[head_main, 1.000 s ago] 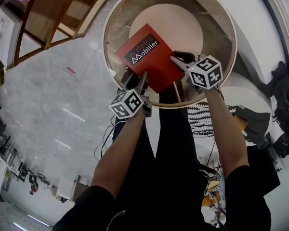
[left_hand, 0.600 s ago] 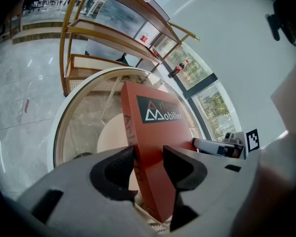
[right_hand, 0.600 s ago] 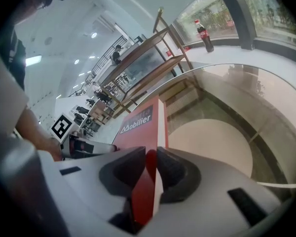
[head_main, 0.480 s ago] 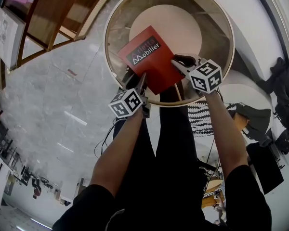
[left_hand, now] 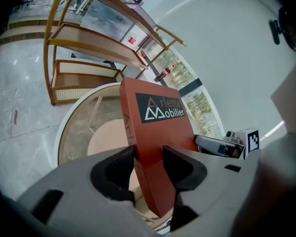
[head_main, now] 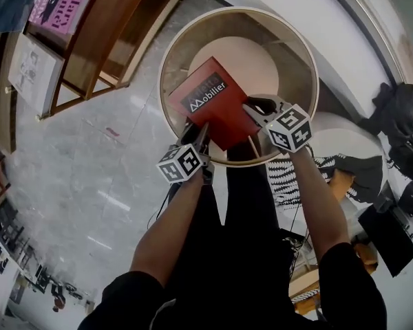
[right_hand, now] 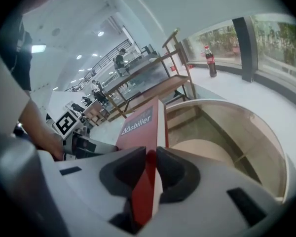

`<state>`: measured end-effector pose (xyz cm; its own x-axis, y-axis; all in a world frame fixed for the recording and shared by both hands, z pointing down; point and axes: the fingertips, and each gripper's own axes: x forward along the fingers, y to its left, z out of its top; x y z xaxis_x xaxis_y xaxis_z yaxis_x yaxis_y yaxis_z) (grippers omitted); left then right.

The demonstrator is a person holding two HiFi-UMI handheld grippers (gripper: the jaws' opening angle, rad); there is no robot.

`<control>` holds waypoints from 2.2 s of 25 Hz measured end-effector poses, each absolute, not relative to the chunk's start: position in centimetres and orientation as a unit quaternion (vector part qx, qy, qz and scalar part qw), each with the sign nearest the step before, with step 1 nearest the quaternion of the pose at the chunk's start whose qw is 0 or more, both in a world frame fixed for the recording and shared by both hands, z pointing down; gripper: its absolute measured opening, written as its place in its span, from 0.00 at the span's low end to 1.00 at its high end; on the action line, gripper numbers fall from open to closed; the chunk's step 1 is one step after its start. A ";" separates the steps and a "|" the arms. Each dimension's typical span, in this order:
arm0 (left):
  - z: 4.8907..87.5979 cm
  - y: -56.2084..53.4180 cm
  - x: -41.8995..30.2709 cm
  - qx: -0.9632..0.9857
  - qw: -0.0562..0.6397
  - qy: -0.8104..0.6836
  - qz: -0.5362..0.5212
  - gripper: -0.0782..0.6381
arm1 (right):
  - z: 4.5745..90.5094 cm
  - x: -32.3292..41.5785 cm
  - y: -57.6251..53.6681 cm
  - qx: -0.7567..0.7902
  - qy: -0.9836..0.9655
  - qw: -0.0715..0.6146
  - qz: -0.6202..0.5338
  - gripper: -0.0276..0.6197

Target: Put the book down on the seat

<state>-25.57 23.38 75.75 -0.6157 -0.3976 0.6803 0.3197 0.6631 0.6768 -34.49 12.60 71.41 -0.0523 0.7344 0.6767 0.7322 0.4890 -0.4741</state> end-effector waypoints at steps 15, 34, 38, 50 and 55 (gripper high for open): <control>54.4 24.9 -41.1 0.204 0.315 -0.840 -0.392 0.37 | 46.2 -45.4 13.4 -0.420 -0.854 0.295 -0.082 0.17; 23.5 19.6 -48.2 0.433 0.065 -0.850 -0.293 0.34 | 15.0 -43.7 7.5 -0.236 -0.959 0.014 -0.155 0.17; 18.8 17.8 -47.6 0.467 0.020 -0.846 -0.257 0.34 | 11.1 -41.5 5.8 -0.200 -0.966 -0.029 -0.163 0.17; 10.4 12.1 -42.7 0.556 -0.057 -0.803 -0.207 0.34 | 4.2 -33.3 1.7 -0.100 -0.971 -0.115 -0.185 0.17; 7.5 10.0 -40.4 0.578 -0.091 -0.790 -0.185 0.34 | 2.7 -30.4 -0.4 -0.070 -0.971 -0.143 -0.177 0.17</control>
